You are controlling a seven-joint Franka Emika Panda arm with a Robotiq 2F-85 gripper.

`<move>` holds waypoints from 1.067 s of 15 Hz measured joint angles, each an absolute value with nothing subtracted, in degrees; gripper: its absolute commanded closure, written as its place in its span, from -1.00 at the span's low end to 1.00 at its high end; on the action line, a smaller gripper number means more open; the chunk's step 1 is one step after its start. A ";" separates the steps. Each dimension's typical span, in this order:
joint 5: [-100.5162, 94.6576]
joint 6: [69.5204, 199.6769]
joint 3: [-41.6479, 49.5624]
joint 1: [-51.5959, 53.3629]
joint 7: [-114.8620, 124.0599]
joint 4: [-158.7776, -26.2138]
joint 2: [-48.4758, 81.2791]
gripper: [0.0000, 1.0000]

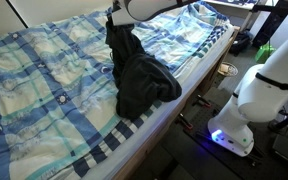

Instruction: Fold the black cloth

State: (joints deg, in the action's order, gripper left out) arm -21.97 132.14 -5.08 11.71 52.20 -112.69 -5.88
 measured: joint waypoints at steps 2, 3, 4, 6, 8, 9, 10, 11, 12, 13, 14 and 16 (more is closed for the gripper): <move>-18.61 132.26 -6.70 11.69 50.66 -114.04 -5.78 0.97; -16.86 132.28 -7.58 11.75 50.21 -114.87 -5.75 0.97; -15.08 132.28 -8.46 11.79 49.54 -115.68 -5.74 0.97; -11.74 132.28 -10.12 11.93 48.55 -117.13 -5.75 0.97; -9.55 132.24 -11.33 12.04 48.43 -118.37 -5.83 0.97; -8.77 132.18 -11.71 12.07 48.40 -118.98 -5.91 0.97; -8.03 132.11 -11.97 12.12 48.19 -119.64 -6.10 0.97; -7.12 132.00 -12.17 12.20 47.48 -120.33 -6.35 0.97; -5.99 131.91 -12.30 12.30 46.64 -120.99 -6.63 0.90; -4.71 131.90 -12.39 12.40 45.51 -121.64 -6.96 0.78; -3.89 132.03 -12.44 12.45 44.48 -122.19 -7.35 0.95; -3.30 132.76 -12.47 12.41 43.78 -122.72 -7.89 0.81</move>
State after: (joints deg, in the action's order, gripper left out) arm -3.30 132.76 -12.47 12.41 43.78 -122.72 -7.89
